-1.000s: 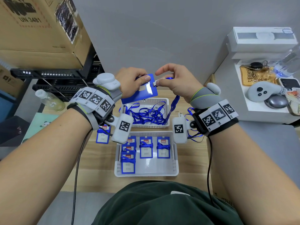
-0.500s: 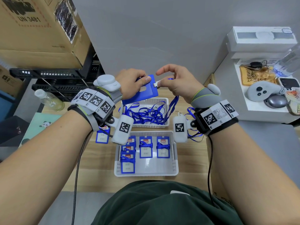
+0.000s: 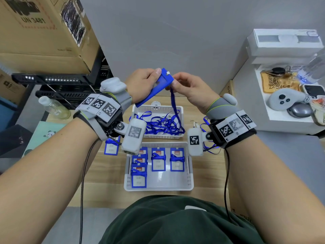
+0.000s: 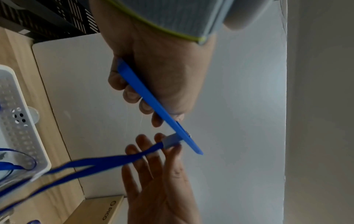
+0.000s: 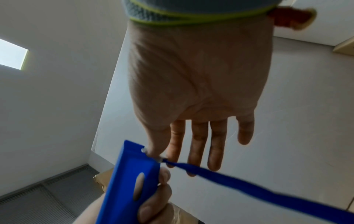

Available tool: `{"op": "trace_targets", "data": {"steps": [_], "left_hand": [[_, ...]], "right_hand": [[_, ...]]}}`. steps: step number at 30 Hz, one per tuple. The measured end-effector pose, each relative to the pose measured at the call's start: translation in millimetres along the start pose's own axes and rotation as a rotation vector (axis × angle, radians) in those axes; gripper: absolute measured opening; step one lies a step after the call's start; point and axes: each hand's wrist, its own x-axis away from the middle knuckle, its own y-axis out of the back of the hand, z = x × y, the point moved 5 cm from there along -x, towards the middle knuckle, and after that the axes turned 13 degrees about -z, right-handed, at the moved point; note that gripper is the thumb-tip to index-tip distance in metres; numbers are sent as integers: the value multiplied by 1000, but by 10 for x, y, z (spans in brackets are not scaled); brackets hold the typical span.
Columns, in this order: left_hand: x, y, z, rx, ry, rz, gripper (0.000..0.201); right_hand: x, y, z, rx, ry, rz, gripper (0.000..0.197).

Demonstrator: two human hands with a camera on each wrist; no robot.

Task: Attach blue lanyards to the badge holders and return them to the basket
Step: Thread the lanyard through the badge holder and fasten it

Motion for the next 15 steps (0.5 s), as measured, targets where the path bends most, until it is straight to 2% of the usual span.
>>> {"op": "trace_targets", "data": {"steps": [9, 12, 15], "left_hand": [[-72, -10, -34, 51, 34, -93, 44], [-92, 1, 3, 57, 41, -132, 42], [-101, -4, 3, 30, 50, -160, 42]], "right_hand": [[43, -222, 101, -50, 48, 28, 19], [46, -253, 108, -112, -24, -5, 28], [89, -316, 136, -151, -118, 7, 27]]}}
